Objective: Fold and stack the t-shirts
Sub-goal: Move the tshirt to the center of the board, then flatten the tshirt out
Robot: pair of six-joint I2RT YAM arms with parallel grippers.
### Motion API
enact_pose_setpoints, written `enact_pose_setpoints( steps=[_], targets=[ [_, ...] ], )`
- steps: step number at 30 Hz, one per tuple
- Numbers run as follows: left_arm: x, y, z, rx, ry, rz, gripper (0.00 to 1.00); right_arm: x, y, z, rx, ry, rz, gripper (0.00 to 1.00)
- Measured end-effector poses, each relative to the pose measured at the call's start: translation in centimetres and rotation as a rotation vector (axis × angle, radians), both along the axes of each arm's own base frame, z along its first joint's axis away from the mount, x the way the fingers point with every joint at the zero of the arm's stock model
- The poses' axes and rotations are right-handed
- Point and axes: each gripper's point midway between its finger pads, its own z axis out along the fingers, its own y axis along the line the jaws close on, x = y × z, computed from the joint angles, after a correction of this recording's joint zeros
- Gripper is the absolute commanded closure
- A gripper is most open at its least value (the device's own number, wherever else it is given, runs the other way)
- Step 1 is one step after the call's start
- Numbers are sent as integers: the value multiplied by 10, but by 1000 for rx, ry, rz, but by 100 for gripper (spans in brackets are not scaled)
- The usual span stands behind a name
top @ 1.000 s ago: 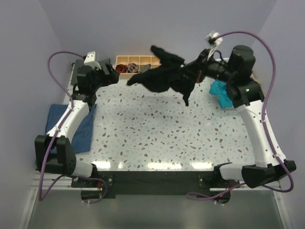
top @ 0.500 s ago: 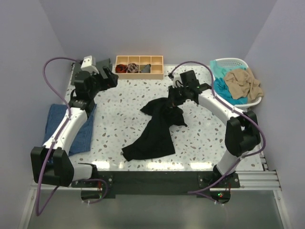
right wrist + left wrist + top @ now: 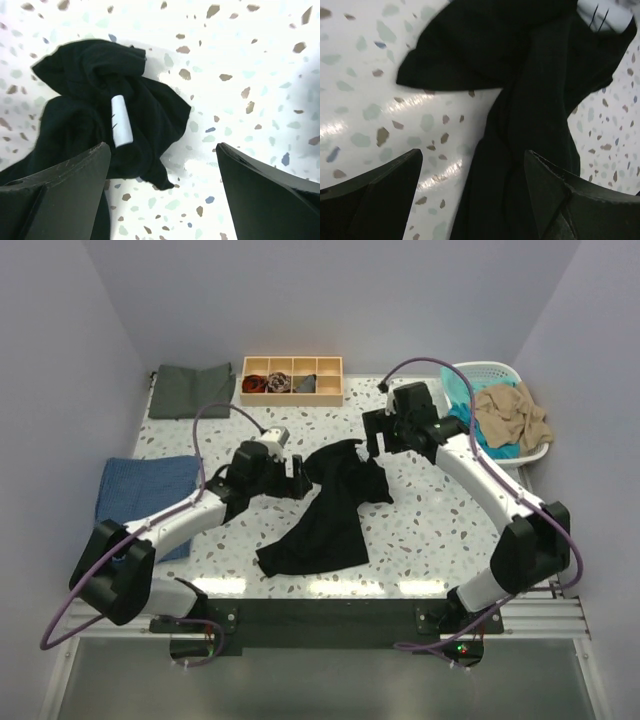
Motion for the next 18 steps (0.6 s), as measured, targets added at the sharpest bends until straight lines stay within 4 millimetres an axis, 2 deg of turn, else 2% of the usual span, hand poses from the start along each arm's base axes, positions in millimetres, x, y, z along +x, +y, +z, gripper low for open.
enact_pose_setpoints(
  steps=[3,5,7,11,15,16,17,18],
  targets=[
    [-29,-9,-25,25,60,-45,8,-12,-5,30,36,-64,-5,9],
    [-44,-11,-35,34,86,-57,6,-20,-4,36,66,-72,0,9],
    [-54,-17,-36,32,92,-79,6,-29,-3,27,81,-43,2,9],
    [-67,-36,-29,-4,86,-131,6,-45,-7,-12,57,61,-8,9],
    [-83,-59,-22,-54,88,-203,7,-47,-4,-40,40,141,1,12],
    [-87,-65,-21,-65,90,-223,8,-48,-3,-46,40,157,6,17],
    [-91,-69,-20,-74,91,-240,11,-47,-1,-51,42,171,11,40],
    [-95,-74,-20,-82,94,-258,21,-47,1,-56,42,182,13,55]
  ],
)
